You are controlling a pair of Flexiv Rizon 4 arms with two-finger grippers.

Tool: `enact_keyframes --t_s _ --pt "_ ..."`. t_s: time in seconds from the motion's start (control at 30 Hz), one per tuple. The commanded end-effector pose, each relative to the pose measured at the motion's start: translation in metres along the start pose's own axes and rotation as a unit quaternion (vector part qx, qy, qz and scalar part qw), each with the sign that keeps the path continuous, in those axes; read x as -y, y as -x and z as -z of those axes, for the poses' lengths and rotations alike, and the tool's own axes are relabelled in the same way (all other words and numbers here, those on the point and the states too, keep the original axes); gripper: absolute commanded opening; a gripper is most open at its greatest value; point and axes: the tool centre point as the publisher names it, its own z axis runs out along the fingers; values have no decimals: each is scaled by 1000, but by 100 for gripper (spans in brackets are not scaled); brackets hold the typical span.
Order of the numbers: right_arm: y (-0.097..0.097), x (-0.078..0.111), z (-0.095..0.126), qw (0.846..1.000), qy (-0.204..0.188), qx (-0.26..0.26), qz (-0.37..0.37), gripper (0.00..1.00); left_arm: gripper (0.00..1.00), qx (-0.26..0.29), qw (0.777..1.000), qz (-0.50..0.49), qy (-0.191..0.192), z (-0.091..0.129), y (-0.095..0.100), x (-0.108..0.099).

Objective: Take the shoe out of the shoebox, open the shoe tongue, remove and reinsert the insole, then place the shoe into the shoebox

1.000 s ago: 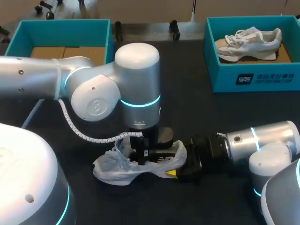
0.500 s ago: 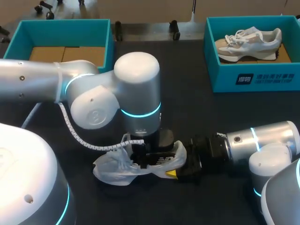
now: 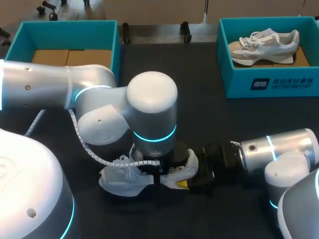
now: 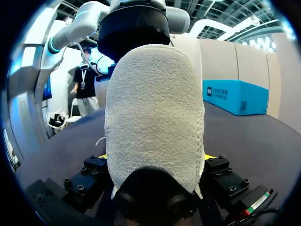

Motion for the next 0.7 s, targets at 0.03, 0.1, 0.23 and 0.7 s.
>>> enact_keyframes --t_s 0.03,0.1,0.23,0.7 --pt "-2 -2 -1 1000 -3 -1 0 0 11 32 999 14 15 -23 14 10" --pt "-2 -2 -1 1000 -3 -1 0 0 1 31 999 17 16 -23 18 10" --pt "-2 -2 -1 1000 -3 -1 0 0 0 30 999 27 17 -22 24 8" --pt "-2 -2 -1 1000 -3 -1 0 0 0 -94 994 2 -62 17 23 -7"
